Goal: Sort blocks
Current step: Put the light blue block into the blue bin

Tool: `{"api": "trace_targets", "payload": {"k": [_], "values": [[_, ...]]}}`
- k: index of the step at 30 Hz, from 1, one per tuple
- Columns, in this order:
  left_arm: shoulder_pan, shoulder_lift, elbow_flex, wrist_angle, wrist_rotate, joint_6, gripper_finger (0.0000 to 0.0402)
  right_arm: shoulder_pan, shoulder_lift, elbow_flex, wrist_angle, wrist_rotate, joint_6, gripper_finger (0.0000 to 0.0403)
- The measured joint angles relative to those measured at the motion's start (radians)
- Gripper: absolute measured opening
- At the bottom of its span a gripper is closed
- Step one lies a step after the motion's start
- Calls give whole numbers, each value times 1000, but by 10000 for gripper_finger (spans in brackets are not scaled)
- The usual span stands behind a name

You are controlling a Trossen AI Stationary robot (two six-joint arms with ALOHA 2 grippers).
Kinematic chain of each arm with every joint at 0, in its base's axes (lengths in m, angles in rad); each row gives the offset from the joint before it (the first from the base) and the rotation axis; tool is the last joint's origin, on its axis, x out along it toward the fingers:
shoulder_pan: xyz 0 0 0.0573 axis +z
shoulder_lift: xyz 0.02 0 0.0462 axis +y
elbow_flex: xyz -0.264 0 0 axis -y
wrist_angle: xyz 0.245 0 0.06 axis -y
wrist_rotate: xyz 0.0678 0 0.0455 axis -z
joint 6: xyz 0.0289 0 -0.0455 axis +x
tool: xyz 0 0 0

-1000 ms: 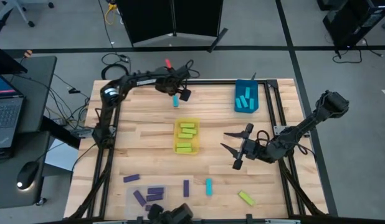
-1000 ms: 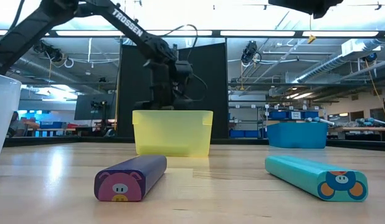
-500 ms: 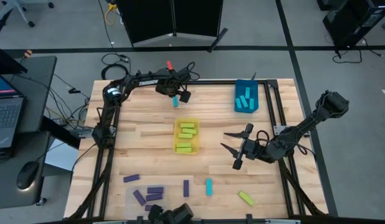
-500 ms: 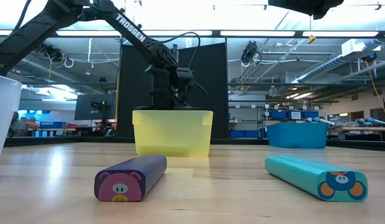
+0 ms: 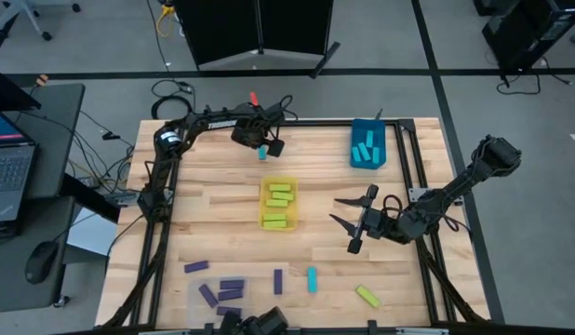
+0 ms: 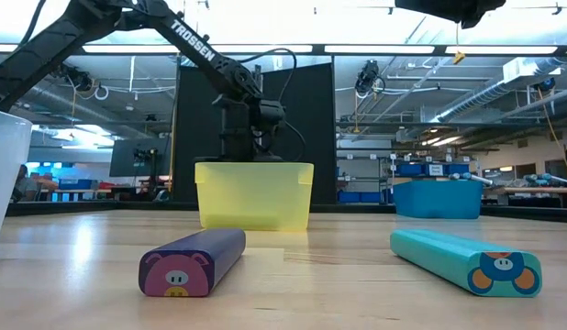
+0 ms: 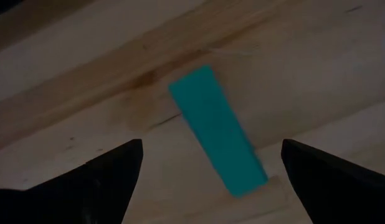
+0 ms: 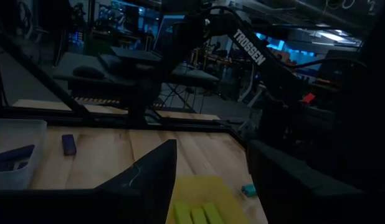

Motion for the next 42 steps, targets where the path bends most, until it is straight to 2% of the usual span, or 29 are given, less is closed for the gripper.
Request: {"api": "trace_targets", "payload": {"k": [9,18,26,33,42], "values": [[-20,-1,2,0,5,-76,390,0,0,0,0,-4,-22,204],[-64,-1,11,53,-5,-309,390,-16,0,0,11,-36,-87,201],[-141,-2,97,39,-120,-414,390,-35,0,0,35,-112,-105,192],[-207,-4,187,-137,-275,-512,390,-19,0,0,47,-117,-89,187],[-229,-3,141,-9,-302,-589,390,29,-1,1,49,-119,-98,183]]}}
